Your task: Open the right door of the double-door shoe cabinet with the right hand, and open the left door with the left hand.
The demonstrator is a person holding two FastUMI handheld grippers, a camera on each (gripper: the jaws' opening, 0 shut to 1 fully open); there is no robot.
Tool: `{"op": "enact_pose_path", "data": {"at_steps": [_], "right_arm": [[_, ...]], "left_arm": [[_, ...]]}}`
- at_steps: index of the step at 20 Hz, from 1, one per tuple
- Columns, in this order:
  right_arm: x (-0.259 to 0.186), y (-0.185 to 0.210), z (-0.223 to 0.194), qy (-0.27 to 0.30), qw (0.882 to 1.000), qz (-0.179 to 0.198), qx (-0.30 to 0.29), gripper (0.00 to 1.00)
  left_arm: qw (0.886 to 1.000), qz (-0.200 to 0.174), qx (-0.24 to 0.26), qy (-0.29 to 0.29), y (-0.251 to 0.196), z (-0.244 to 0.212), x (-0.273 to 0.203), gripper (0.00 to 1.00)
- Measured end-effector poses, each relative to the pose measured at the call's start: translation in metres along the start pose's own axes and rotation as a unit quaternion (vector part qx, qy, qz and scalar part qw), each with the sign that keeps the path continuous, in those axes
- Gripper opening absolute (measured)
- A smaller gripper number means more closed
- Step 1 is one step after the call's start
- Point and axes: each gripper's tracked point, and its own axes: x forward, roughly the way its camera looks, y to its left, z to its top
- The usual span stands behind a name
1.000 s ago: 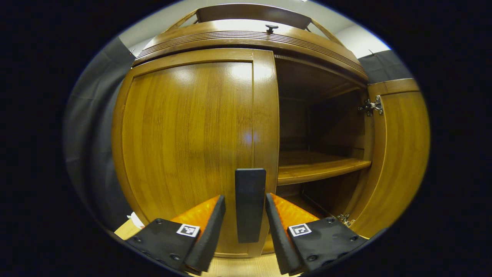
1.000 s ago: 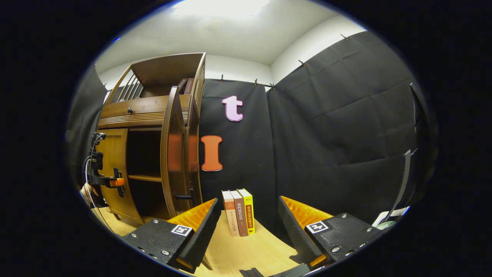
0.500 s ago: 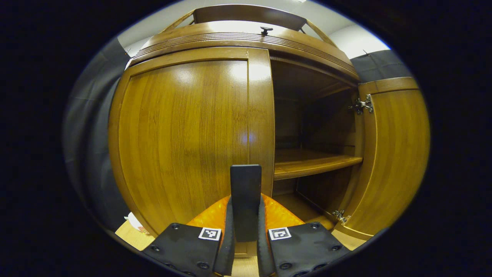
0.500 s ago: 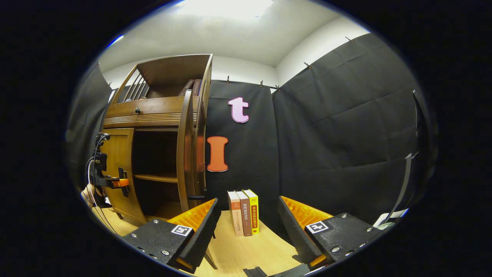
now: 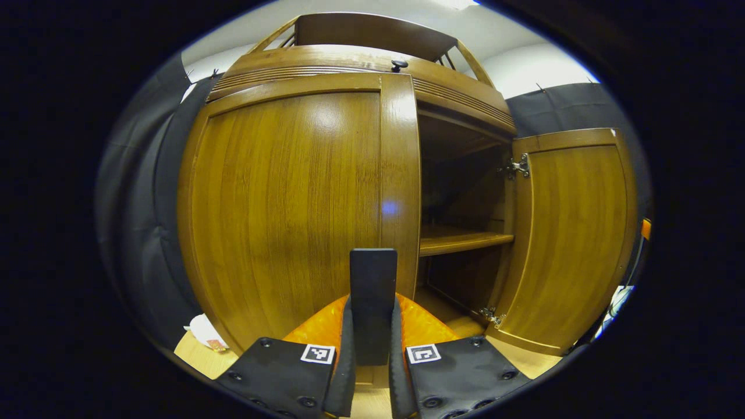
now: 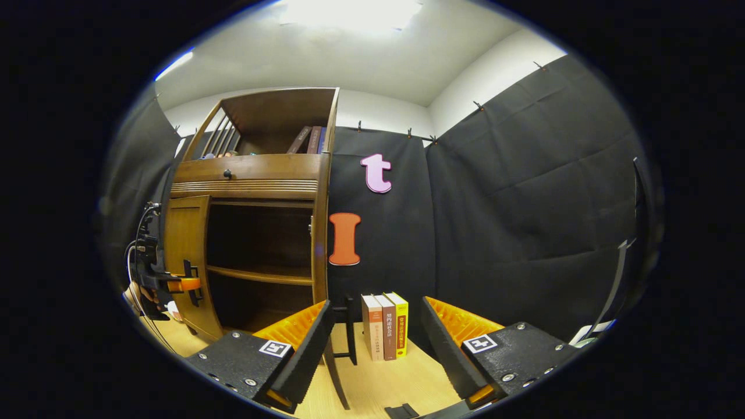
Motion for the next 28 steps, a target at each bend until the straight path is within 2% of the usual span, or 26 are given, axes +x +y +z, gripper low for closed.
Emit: {"op": "enact_pose_path", "data": {"at_steps": [4,13,15,17,18,28], "right_arm": [[-0.002,0.027,0.008,-0.004,1.000,0.023,0.005,0.92],[-0.003,0.085,0.012,-0.005,0.997,0.075,0.013,0.92],[-0.003,0.095,0.012,-0.003,0.996,0.085,0.016,0.92],[-0.002,0.104,0.011,-0.004,0.996,0.092,0.017,0.92],[0.000,0.107,0.012,-0.004,0.995,0.095,0.017,0.92],[0.002,0.137,0.005,-0.003,0.992,0.121,0.028,0.92]], "left_arm": [[1.000,-0.013,0.004,0.002,0.005,-0.001,-0.034,0.31],[1.000,-0.025,0.002,0.002,0.032,0.001,-0.100,0.29],[1.000,-0.021,0.002,0.000,0.039,0.003,-0.114,0.29],[1.000,-0.015,0.003,0.000,0.047,0.003,-0.124,0.34],[1.000,-0.012,0.002,-0.001,0.050,0.004,-0.128,0.30],[0.999,0.025,0.030,-0.004,0.091,0.006,-0.168,0.29]]}}
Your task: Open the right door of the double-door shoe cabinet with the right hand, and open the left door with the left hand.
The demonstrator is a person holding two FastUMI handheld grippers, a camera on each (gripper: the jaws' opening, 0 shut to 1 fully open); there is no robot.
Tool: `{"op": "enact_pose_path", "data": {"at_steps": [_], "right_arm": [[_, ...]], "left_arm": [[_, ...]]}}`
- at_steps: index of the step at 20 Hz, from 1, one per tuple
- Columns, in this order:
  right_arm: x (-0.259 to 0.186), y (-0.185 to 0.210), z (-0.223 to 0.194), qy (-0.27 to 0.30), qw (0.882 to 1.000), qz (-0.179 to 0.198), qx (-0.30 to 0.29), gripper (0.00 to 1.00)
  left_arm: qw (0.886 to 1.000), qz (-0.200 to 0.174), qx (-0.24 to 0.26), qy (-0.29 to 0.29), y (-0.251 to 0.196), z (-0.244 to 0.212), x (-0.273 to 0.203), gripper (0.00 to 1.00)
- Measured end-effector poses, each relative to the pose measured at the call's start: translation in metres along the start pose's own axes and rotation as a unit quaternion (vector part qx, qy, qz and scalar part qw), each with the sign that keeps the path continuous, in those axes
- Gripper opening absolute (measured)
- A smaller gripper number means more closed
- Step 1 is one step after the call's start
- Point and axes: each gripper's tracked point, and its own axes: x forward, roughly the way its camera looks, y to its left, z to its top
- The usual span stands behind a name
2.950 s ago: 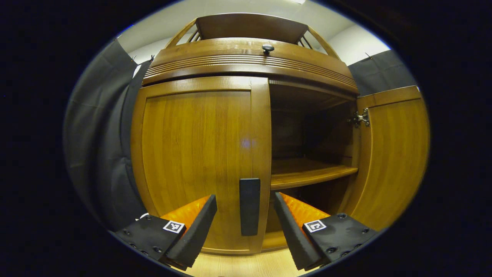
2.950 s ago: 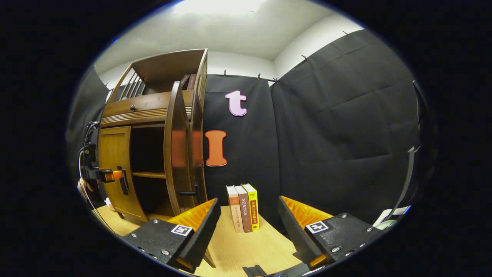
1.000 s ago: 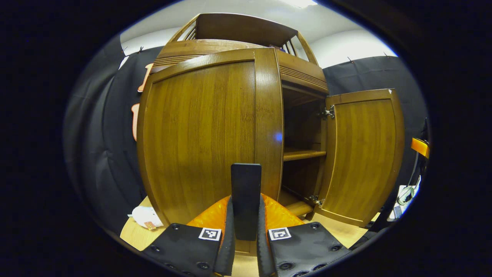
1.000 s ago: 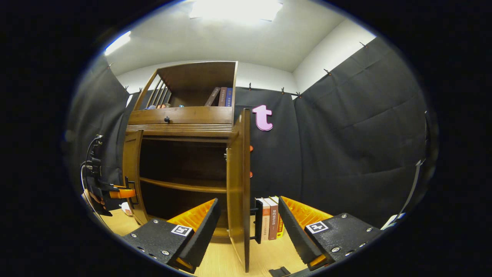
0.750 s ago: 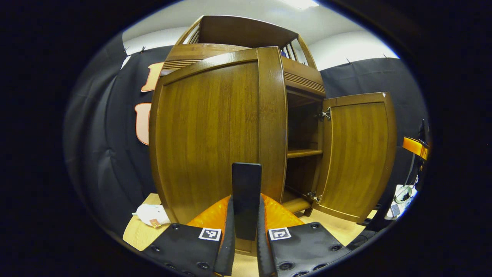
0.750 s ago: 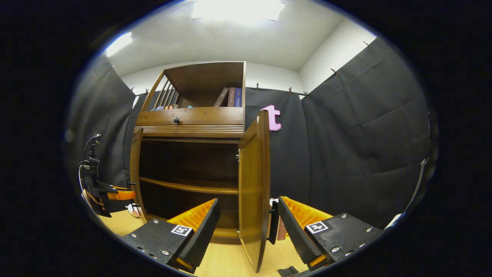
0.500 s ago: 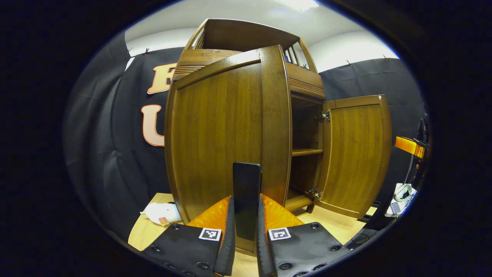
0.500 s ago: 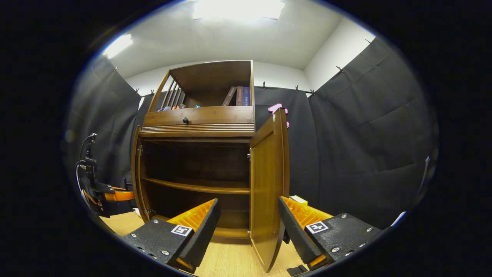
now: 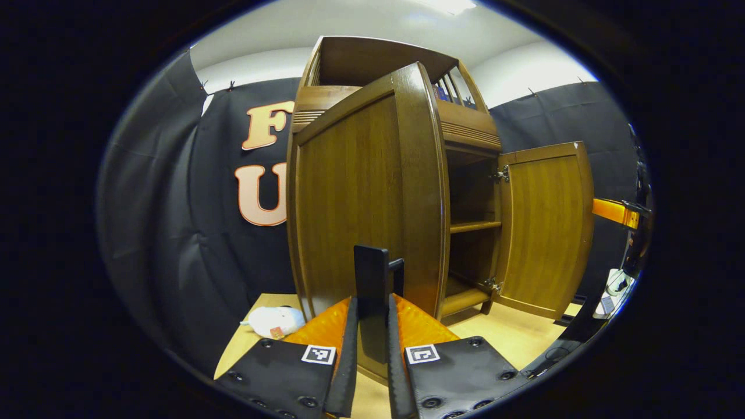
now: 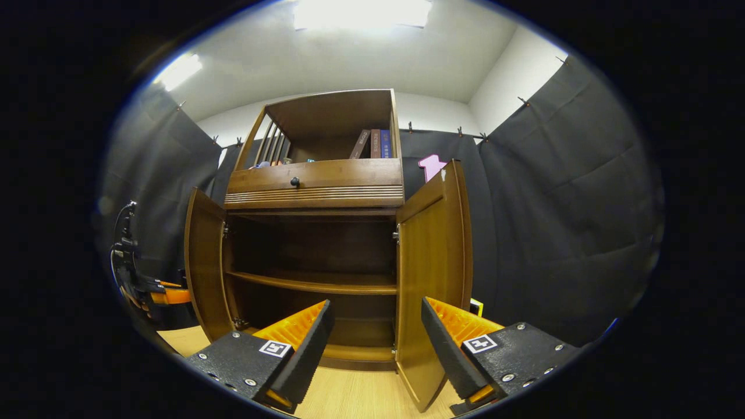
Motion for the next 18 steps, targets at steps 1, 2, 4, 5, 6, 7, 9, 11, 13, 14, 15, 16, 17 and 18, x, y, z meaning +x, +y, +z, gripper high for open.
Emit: {"op": "enact_pose_path", "data": {"at_steps": [1,2,4,5,6,7,9,11,13,14,15,16,17,18], "right_arm": [[0.001,0.003,-0.001,0.001,1.000,0.003,0.002,0.92],[0.003,0.006,-0.001,0.001,1.000,0.006,0.004,0.92],[0.005,0.010,-0.004,0.002,1.000,0.010,0.005,0.92],[0.006,0.013,-0.005,0.002,1.000,0.012,0.006,0.92],[0.007,0.016,-0.006,0.002,1.000,0.014,0.006,0.92],[0.008,0.019,-0.007,0.002,1.000,0.017,0.007,0.92],[0.012,0.025,-0.008,0.003,1.000,0.022,0.009,0.92],[0.014,0.032,-0.011,0.005,1.000,0.027,0.010,0.92],[0.018,0.042,-0.013,0.006,0.999,0.034,0.012,0.92],[0.020,0.046,-0.013,0.006,0.999,0.038,0.014,0.92],[0.021,0.050,-0.013,0.006,0.999,0.041,0.014,0.92],[0.024,0.053,-0.013,0.005,0.999,0.043,0.014,0.92],[0.027,0.056,-0.013,0.005,0.999,0.044,0.014,0.92],[0.027,0.058,-0.013,0.004,0.999,0.045,0.014,0.92]], "left_arm": [[1.000,0.006,0.006,-0.001,0.006,0.000,-0.003,0.27],[1.000,0.012,0.013,-0.001,0.012,-0.002,-0.006,0.27],[0.999,0.029,0.023,-0.002,0.025,-0.005,-0.012,0.27],[0.999,0.048,0.017,0.000,0.038,-0.005,-0.016,0.20],[0.998,0.057,0.012,-0.005,0.045,-0.002,-0.019,0.14],[0.998,0.056,0.007,-0.001,0.051,-0.008,-0.020,0.14],[0.998,0.062,0.001,-0.006,0.065,-0.004,-0.027,0.13],[0.997,0.079,0.000,-0.009,0.087,-0.003,-0.031,0.08],[0.996,0.086,-0.010,-0.013,0.104,-0.005,-0.033,0.07],[0.996,0.085,-0.021,-0.014,0.110,-0.005,-0.034,0.07],[0.996,0.082,-0.028,-0.014,0.113,-0.005,-0.034,0.10],[0.996,0.078,-0.028,-0.012,0.116,-0.006,-0.035,0.07],[0.997,0.077,-0.023,-0.011,0.118,-0.006,-0.035,0.07],[0.997,0.077,-0.019,-0.009,0.122,-0.007,-0.036,0.07]]}}
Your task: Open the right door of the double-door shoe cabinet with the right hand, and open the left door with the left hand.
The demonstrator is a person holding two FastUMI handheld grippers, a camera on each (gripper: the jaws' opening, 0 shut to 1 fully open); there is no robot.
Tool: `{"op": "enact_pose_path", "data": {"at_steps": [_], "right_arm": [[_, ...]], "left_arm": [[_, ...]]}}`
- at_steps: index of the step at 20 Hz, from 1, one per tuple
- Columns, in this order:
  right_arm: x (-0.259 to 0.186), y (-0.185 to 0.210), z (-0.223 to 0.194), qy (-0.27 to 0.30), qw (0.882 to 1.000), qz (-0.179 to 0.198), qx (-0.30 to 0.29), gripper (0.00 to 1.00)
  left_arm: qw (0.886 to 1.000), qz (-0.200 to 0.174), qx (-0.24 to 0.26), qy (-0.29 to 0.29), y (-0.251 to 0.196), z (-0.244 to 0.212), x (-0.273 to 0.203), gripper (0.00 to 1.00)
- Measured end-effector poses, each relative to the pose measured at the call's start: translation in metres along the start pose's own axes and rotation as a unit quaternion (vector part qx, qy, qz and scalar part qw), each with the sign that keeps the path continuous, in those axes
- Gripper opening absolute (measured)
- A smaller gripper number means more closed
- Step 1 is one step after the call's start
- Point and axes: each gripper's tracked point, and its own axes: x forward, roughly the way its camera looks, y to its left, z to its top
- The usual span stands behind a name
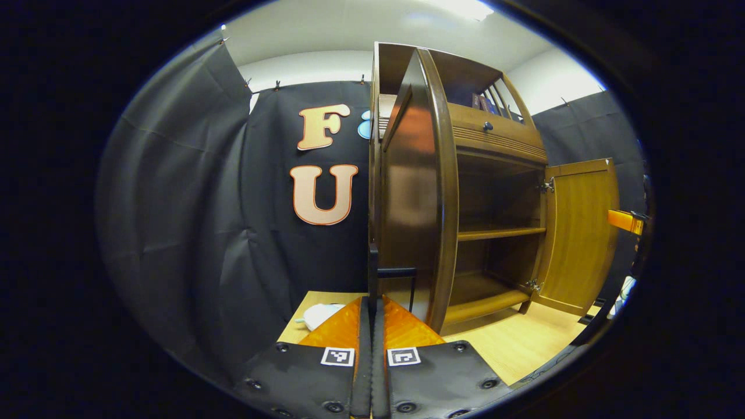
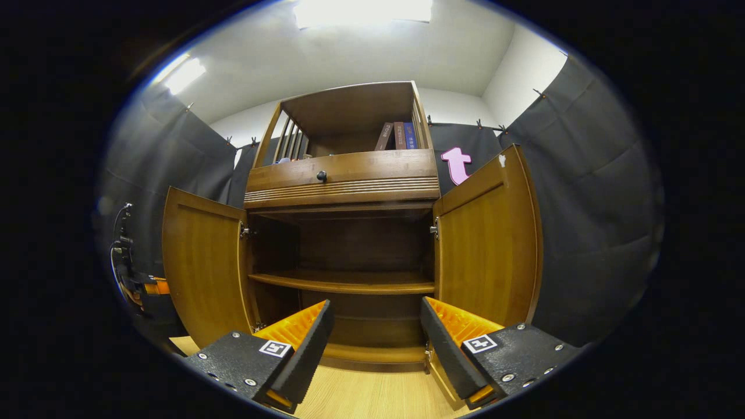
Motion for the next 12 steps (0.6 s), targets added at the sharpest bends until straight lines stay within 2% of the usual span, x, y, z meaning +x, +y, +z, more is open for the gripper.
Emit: {"op": "enact_pose_path", "data": {"at_steps": [3,4,12], "right_arm": [[0.005,0.005,-0.001,0.001,1.000,0.001,0.000,0.92],[0.007,0.006,-0.001,0.002,1.000,0.001,-0.001,0.92],[0.022,0.022,-0.015,0.019,1.000,0.015,0.008,0.92]], "left_arm": [[1.000,-0.006,0.000,0.003,0.010,0.001,0.002,0.05],[1.000,-0.011,-0.005,0.003,0.011,0.001,0.002,0.07],[0.999,-0.033,-0.016,0.002,0.024,0.002,0.002,0.07]]}}
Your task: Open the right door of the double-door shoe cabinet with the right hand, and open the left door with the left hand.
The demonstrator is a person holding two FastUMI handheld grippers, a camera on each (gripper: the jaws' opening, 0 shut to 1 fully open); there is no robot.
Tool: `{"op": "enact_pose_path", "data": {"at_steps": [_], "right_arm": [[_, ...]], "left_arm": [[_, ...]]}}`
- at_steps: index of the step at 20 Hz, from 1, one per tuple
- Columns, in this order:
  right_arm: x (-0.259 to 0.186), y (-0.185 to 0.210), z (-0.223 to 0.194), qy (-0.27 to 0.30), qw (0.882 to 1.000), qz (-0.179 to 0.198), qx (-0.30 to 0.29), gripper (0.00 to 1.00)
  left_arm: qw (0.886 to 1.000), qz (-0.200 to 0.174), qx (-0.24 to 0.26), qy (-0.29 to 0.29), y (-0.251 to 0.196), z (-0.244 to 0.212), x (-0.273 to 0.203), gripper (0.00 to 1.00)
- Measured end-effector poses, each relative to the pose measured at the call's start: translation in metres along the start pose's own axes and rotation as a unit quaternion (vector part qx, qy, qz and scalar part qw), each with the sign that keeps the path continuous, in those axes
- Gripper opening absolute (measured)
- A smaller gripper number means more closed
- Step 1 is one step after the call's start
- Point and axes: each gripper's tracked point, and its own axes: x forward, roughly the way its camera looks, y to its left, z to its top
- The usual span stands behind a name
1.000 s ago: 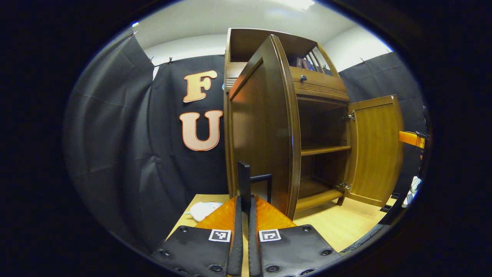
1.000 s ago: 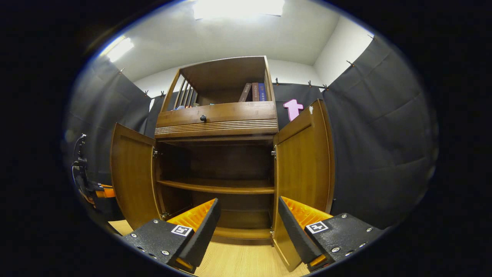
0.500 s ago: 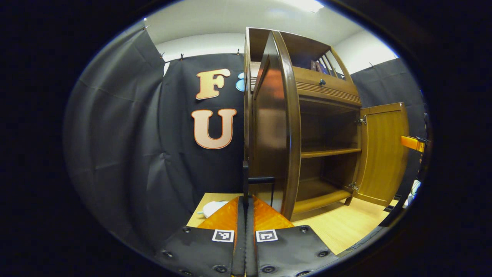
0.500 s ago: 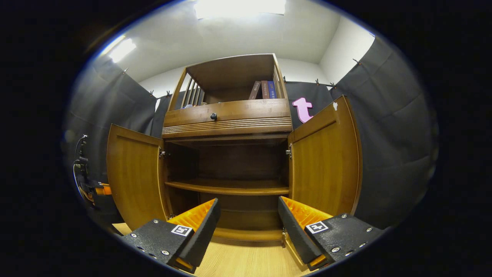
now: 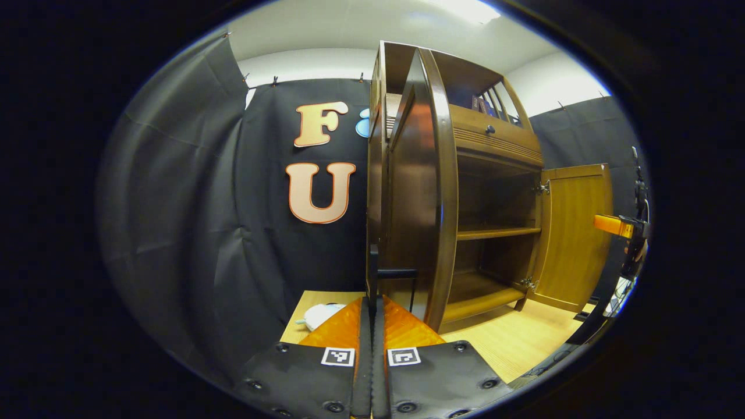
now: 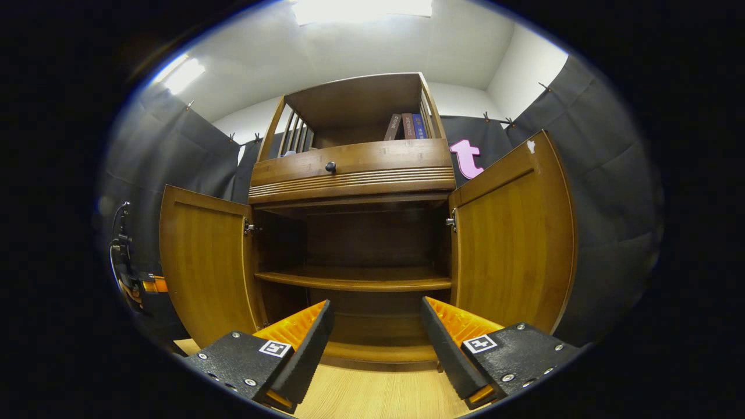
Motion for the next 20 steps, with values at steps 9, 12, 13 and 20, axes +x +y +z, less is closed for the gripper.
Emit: {"op": "enact_pose_path", "data": {"at_steps": [9,12,13,20], "right_arm": [[0.000,-0.014,-0.011,0.018,1.000,-0.005,0.014,0.92],[-0.003,-0.023,-0.009,0.016,1.000,-0.013,0.013,0.92],[-0.005,-0.026,-0.008,0.014,1.000,-0.015,0.011,0.92],[-0.015,-0.046,0.005,0.013,0.999,-0.029,0.001,0.92]], "left_arm": [[1.000,0.023,-0.009,0.003,0.002,0.007,-0.032,0.07],[0.999,0.051,0.003,-0.015,0.004,0.028,-0.052,0.07],[0.998,0.059,0.012,-0.020,0.003,0.035,-0.058,0.07],[0.999,0.035,0.004,-0.038,-0.047,0.075,-0.068,0.07]]}}
